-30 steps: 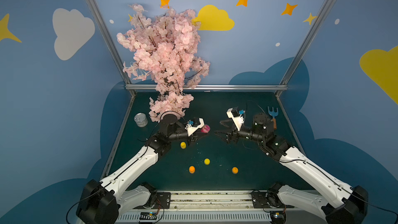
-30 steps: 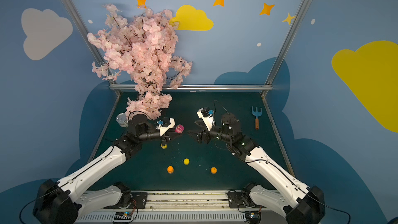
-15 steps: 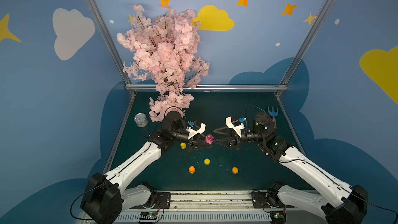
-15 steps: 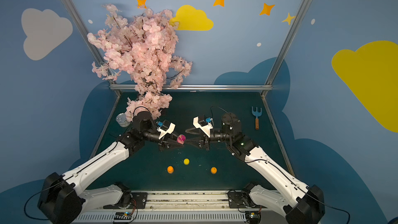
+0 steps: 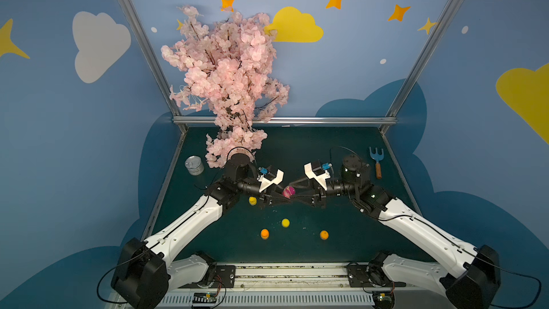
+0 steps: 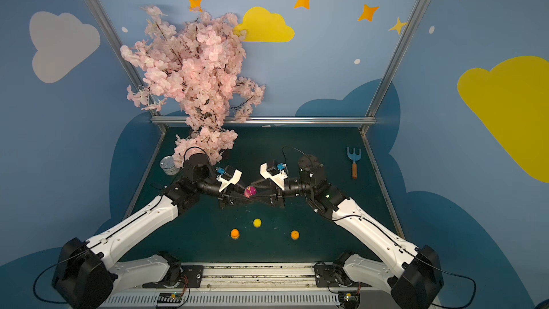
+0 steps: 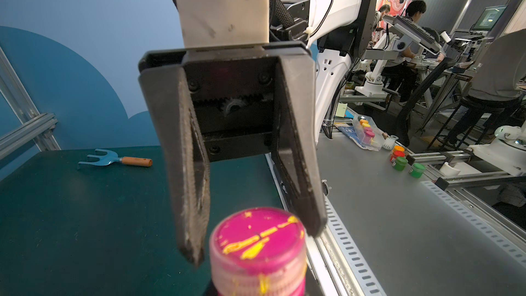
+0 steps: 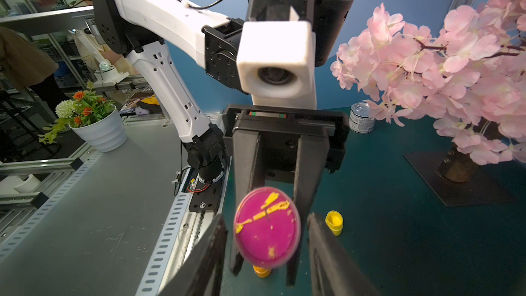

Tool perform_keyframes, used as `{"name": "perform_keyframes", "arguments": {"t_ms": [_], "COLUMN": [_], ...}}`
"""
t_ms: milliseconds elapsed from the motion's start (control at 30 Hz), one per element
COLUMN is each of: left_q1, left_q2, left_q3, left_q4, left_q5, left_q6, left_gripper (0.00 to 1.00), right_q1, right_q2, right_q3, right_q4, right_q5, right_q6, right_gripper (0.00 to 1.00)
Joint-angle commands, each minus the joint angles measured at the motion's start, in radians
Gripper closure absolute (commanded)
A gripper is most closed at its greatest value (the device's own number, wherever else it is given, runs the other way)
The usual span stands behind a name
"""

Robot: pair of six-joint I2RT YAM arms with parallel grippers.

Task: Close the paint jar lid
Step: Screw the lid onto the paint jar.

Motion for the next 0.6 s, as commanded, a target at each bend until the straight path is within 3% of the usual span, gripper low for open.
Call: {"name": "perform_keyframes", "arguments": {"t_ms": [0, 167, 300, 433, 567], "left_q1": [-0.003, -0.002, -0.002, -0.004, -0.010], "left_q2": [0.004, 0.005, 0.002, -0.007, -0.029], "left_q3": [0.026, 0.027, 0.025, 0.023, 0.011], "left_q4": [-0.002, -0.002, 0.000, -0.002, 0.012], "left_q5": [0.023, 0.018, -0.010, -0.121, -0.261], "left_q6": [-0.001, 0.000, 0.004, 0.024, 0.059], "left_gripper": [0.88, 0.88, 0.88, 0.88, 0.89], "right_q1": [0.006, 0.012, 0.015, 0.016, 0.016], "right_q2": [0.006, 0.017, 0.024, 0.036, 0.066], "right_q3": [0.038, 0.043, 0.048, 0.063, 0.100], "right_q4": [0.026, 0.021, 0.020, 0.004, -0.054], "right_q5": [-0.001, 0.004, 0.011, 0.051, 0.097], "right_q6": [0.001, 0.004, 0.015, 0.044, 0.057], "right_gripper": [0.58, 0.67, 0.84, 1.00, 1.00]}}
